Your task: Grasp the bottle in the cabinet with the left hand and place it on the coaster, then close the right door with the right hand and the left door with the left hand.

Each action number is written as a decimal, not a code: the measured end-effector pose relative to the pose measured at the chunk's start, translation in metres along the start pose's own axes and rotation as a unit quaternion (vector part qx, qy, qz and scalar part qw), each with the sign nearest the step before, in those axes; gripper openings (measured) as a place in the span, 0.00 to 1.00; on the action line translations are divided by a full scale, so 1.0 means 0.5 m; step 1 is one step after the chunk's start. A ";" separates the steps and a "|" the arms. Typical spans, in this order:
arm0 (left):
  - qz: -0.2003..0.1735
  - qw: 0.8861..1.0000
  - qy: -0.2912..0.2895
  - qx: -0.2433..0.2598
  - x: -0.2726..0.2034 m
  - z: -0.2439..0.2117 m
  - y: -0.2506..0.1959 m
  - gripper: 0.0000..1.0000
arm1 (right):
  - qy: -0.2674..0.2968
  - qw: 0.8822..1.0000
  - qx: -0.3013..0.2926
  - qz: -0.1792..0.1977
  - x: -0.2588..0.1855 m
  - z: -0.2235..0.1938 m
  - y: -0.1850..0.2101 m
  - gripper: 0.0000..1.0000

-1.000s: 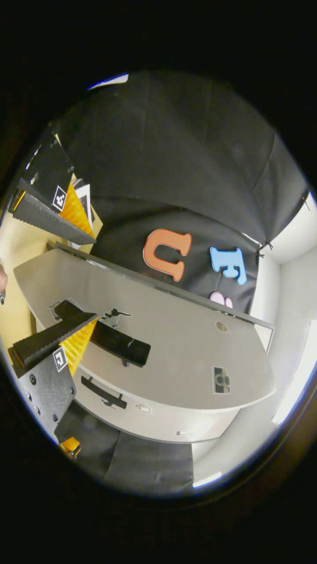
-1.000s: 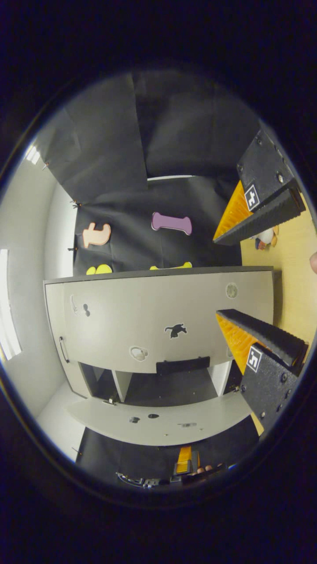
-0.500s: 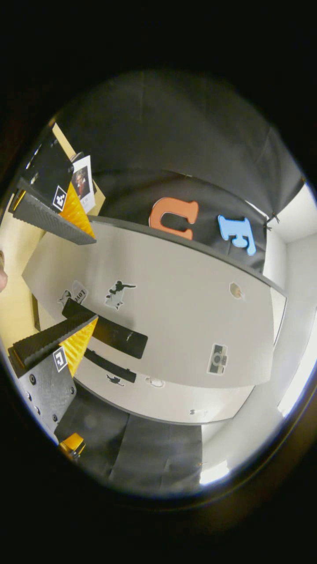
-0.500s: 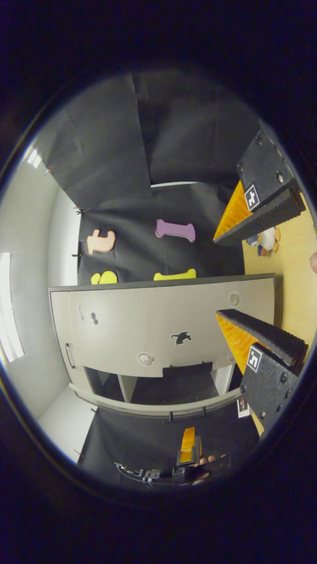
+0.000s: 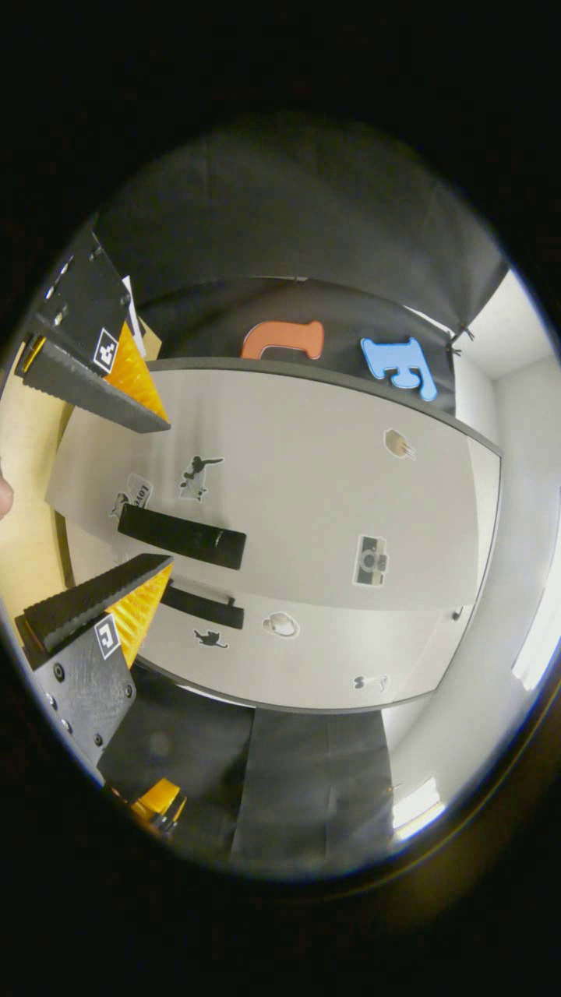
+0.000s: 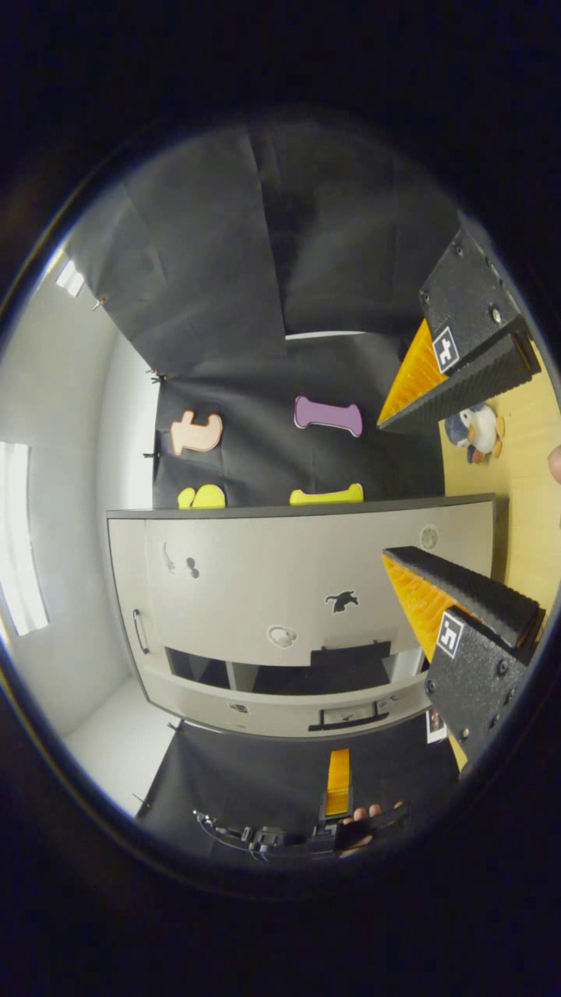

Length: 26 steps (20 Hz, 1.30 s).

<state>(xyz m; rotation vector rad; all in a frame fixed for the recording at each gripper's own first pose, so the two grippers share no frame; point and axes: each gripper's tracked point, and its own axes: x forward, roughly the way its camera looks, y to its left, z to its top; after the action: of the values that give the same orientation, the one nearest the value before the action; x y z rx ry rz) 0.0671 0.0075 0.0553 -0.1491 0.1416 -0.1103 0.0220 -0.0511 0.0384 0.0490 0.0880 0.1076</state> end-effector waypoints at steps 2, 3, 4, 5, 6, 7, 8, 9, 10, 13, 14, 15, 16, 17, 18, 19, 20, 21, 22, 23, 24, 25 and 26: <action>0.001 1.000 -0.015 0.018 -0.016 0.027 -0.007 1.00 | -0.014 1.000 -0.005 0.005 -0.004 0.027 0.007 0.96; 0.003 0.999 -0.021 0.025 -0.026 0.042 -0.009 1.00 | -0.019 1.000 -0.008 0.005 -0.006 0.039 0.008 0.96; 0.003 0.999 -0.027 0.030 -0.036 0.055 -0.012 1.00 | -0.022 1.000 -0.012 0.003 -0.006 0.050 0.011 0.96; 0.001 0.999 -0.031 0.034 -0.045 0.066 -0.014 1.00 | -0.024 1.000 -0.014 0.003 -0.006 0.059 0.012 0.96; -0.001 0.999 -0.036 0.037 -0.057 0.078 -0.017 1.00 | -0.027 1.000 -0.015 0.004 -0.006 0.070 0.017 0.96; -0.004 0.998 -0.042 0.038 -0.068 0.094 -0.020 1.00 | -0.030 0.999 -0.015 0.009 -0.007 0.082 0.023 0.96; -0.005 0.998 -0.050 0.039 -0.080 0.109 -0.021 0.96 | -0.034 0.999 -0.016 0.014 -0.009 0.097 0.030 0.92; -0.006 0.997 -0.059 0.041 -0.091 0.126 -0.022 1.00 | -0.041 0.999 -0.017 0.020 -0.012 0.111 0.036 0.92; -0.005 0.997 -0.067 0.040 -0.103 0.142 -0.019 1.00 | -0.049 0.998 -0.020 0.023 -0.013 0.127 0.042 0.92; 0.001 0.996 -0.087 0.031 -0.137 0.179 -0.002 1.00 | -0.072 0.997 -0.031 0.025 -0.020 0.171 0.056 0.97; 0.004 0.995 -0.094 0.030 -0.149 0.190 0.006 1.00 | -0.080 0.996 -0.035 0.023 -0.021 0.183 0.059 0.97; 0.010 0.995 -0.100 0.029 -0.162 0.203 0.020 1.00 | -0.086 0.995 -0.038 0.023 -0.025 0.194 0.063 0.97; 0.019 0.994 -0.105 0.030 -0.177 0.214 0.033 1.00 | -0.090 0.995 -0.041 0.022 -0.025 0.204 0.066 0.98; 0.027 0.993 -0.111 0.031 -0.189 0.222 0.045 1.00 | -0.093 0.995 -0.043 0.022 -0.029 0.212 0.066 0.98; 0.035 0.992 -0.116 0.032 -0.203 0.233 0.056 1.00 | -0.095 0.994 -0.043 0.021 -0.027 0.219 0.068 0.96; 0.043 0.991 -0.120 0.034 -0.215 0.243 0.068 1.00 | -0.094 0.994 -0.044 0.018 -0.028 0.223 0.067 0.98; 0.052 0.990 -0.127 0.038 -0.230 0.252 0.082 1.00 | -0.095 0.994 -0.044 0.019 -0.030 0.229 0.068 0.98; 0.062 0.988 -0.134 0.044 -0.244 0.262 0.093 0.96 | -0.097 0.994 -0.043 0.022 -0.028 0.233 0.070 0.98; 0.069 0.986 -0.140 0.051 -0.256 0.270 0.103 0.96 | -0.099 0.994 -0.044 0.025 -0.028 0.237 0.073 0.96; 0.077 0.985 -0.146 0.057 -0.264 0.277 0.111 1.00 | -0.101 0.993 -0.046 0.028 -0.033 0.242 0.074 0.98; 0.083 0.983 -0.149 0.064 -0.270 0.281 0.116 1.00 | -0.104 0.993 -0.050 0.030 -0.035 0.244 0.077 0.96; 0.088 0.982 -0.152 0.069 -0.274 0.287 0.120 1.00 | -0.108 0.992 -0.054 0.031 -0.039 0.249 0.078 0.96; 0.090 0.981 -0.155 0.074 -0.277 0.289 0.121 1.00 | -0.112 0.992 -0.058 0.030 -0.040 0.250 0.078 0.96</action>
<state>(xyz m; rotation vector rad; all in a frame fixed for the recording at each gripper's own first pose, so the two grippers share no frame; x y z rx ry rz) -0.0417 0.1036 0.2058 -0.0031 -0.1645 0.0834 0.0094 -0.0202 0.1667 -0.0526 -0.1441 0.1672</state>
